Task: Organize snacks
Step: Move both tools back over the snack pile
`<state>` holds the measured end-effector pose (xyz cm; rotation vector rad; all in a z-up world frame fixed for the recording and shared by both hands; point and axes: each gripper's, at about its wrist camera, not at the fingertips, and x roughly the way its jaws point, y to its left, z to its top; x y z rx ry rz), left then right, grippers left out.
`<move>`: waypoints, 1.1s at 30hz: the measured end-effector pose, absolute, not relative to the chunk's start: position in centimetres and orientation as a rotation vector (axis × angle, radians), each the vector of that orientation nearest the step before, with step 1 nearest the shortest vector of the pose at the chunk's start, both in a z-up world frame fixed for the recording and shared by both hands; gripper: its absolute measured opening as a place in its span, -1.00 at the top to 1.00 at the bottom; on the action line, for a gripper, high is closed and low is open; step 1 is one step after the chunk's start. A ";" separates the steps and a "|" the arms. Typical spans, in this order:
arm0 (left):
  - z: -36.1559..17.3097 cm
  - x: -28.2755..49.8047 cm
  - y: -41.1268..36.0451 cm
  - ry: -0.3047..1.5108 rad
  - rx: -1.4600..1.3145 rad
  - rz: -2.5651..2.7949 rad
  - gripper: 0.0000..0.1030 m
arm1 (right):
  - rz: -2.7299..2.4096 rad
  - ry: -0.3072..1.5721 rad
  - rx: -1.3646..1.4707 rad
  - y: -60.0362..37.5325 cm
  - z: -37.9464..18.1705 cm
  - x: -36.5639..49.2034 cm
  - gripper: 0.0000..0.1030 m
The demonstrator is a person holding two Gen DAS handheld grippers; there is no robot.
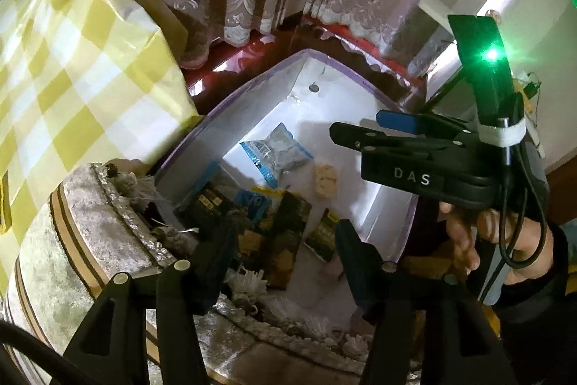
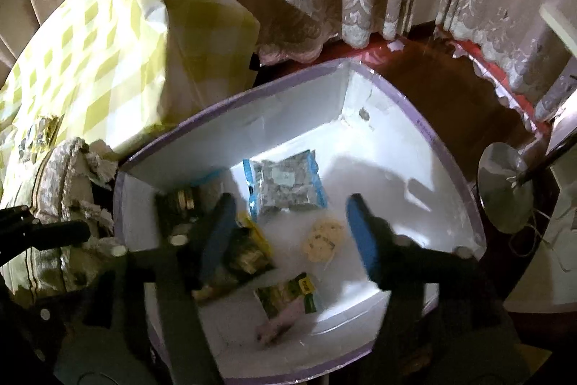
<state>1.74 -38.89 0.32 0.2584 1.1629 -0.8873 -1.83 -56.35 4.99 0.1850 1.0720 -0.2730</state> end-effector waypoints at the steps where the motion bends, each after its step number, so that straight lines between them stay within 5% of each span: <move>1: 0.4 1.9 -38.7 1.161 0.253 -0.884 -0.15 | -0.273 1.068 0.182 -56.2 5.2 -1.7 -0.41; 12: 2.2 3.8 -32.8 1.078 0.112 -0.761 -0.27 | -0.260 0.995 0.105 -52.2 7.6 -0.2 -0.71; 19: 4.5 4.0 -26.1 0.928 0.034 -0.559 -0.61 | -0.295 0.944 0.096 -48.5 9.6 1.0 -0.76; 33: 3.5 4.2 -13.7 0.941 -0.064 -0.281 -0.61 | -0.047 0.964 -0.033 -39.2 9.4 2.7 -0.78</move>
